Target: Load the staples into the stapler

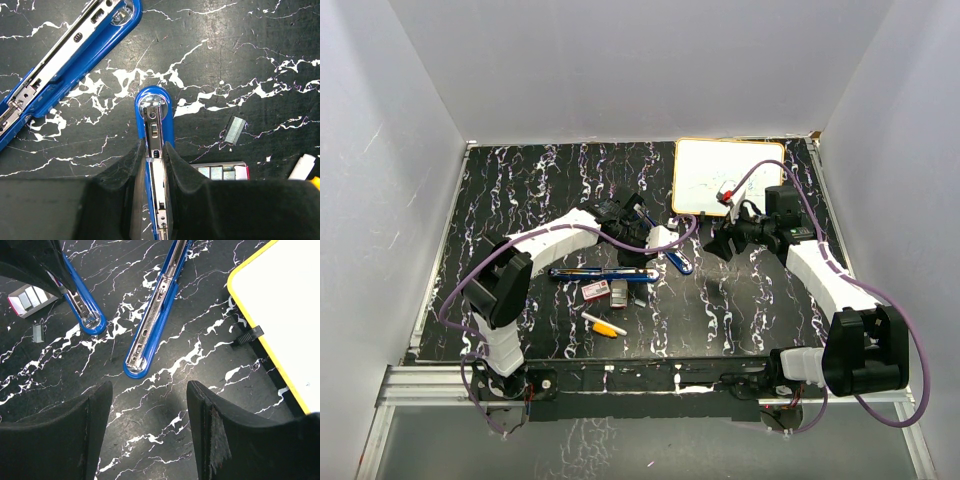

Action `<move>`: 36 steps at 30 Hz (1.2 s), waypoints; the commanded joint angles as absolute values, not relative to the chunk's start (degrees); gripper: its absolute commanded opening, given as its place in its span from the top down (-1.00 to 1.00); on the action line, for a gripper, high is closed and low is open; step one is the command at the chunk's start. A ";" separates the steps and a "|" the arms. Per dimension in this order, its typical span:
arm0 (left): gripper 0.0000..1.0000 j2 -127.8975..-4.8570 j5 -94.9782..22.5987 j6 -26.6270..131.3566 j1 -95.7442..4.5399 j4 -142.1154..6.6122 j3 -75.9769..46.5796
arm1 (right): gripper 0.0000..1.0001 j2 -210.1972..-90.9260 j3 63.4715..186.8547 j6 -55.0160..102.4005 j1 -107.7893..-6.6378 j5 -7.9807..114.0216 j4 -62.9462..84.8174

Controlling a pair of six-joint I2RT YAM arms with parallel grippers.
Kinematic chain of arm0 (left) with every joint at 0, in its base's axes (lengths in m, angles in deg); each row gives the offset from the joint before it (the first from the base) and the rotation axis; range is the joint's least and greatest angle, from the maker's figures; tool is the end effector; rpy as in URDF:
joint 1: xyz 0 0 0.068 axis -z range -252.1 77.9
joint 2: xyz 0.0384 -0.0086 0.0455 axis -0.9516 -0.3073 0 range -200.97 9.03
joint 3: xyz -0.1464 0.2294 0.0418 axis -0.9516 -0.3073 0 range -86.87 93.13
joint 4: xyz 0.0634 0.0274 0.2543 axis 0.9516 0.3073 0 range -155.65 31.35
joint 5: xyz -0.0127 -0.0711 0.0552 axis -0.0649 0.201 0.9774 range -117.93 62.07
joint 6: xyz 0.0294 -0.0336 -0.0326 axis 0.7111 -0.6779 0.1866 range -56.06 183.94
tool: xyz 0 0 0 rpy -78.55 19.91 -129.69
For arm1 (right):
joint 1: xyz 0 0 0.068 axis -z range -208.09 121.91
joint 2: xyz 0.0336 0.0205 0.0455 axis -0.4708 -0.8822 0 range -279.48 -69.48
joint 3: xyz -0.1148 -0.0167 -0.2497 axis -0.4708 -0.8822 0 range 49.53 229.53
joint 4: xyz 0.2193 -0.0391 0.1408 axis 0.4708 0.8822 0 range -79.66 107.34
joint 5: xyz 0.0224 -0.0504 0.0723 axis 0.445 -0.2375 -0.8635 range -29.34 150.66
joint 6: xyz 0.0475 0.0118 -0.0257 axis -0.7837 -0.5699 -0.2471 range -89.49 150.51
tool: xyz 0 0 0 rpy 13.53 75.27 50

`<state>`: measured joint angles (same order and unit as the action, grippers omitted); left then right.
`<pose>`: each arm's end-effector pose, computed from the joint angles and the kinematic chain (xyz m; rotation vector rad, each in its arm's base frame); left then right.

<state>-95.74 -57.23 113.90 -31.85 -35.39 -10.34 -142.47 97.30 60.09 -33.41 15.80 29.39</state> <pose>0.2856 -0.2660 0.2161 1.8965 1.6298 -0.5901 0.2597 0.0508 0.2471 -0.9925 1.9205 0.6710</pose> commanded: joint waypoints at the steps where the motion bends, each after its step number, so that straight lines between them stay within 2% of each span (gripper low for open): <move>1: 0.96 -96.39 -58.05 115.26 -31.58 -34.20 -8.46 | -0.27 -141.02 96.96 59.77 -32.88 14.61 27.17; 11: 0.96 -96.75 -58.40 115.52 -31.63 -34.01 -8.56 | -0.38 -140.54 96.83 59.43 -32.49 14.93 27.13; 18: 0.96 -96.75 -58.60 115.70 -31.58 -33.88 -8.47 | -0.64 -139.98 96.53 58.40 -32.15 15.66 26.43; 36: 0.96 -95.45 -59.36 118.47 -31.53 -31.64 -7.85 | -0.68 -139.90 96.54 58.08 -31.74 15.40 26.34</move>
<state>-97.34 -57.32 116.00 -31.85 -33.92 -9.55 -141.79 96.44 58.69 -32.40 15.87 29.34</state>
